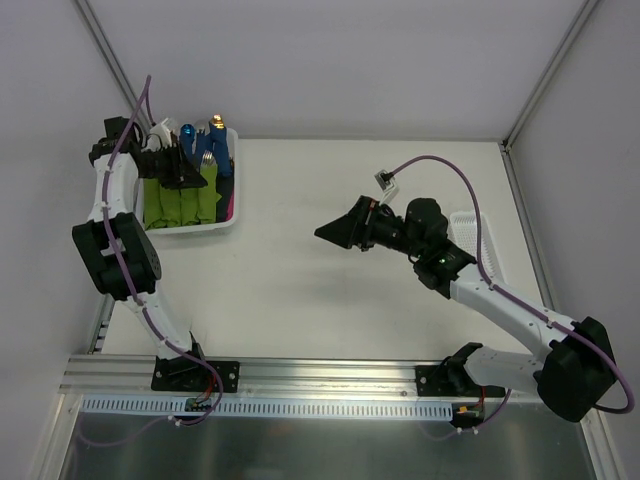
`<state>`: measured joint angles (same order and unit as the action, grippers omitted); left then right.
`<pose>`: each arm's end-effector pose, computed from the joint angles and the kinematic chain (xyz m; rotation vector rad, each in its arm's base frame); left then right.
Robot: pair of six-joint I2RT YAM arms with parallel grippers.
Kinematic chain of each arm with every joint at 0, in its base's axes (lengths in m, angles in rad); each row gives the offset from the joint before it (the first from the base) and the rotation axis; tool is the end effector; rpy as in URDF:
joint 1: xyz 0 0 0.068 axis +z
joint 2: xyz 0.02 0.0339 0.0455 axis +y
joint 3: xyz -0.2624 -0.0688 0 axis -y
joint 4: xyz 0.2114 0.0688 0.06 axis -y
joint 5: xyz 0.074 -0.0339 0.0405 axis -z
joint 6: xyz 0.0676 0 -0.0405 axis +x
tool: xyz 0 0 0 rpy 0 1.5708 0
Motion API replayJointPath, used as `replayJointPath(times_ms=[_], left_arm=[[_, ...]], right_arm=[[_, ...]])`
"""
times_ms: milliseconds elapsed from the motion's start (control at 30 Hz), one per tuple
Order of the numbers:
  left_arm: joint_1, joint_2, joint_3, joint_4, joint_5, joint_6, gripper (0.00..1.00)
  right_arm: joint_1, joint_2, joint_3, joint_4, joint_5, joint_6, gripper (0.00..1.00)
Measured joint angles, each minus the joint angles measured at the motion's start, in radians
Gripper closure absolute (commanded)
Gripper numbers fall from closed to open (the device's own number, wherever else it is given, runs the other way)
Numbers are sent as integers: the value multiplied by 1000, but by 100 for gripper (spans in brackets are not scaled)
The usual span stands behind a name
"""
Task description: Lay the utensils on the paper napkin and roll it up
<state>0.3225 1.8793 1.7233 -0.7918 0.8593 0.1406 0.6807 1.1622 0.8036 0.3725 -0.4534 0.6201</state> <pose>0.3830 0.0740 0.2940 0.1250 2.2491 -0.8292 0.1908 0.1926 0.3382 -0.4454 1.6740 1.3453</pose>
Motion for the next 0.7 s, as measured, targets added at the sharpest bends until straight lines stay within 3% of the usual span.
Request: replayJointPath(times_ms=[200, 700], left_arm=[[0, 58, -43, 21, 33, -18, 79], [-12, 34, -218, 176, 60, -47, 77]], right_arm=[[-4, -2, -8, -19, 0, -8, 14], [-53, -98, -82, -88, 3, -27, 14]])
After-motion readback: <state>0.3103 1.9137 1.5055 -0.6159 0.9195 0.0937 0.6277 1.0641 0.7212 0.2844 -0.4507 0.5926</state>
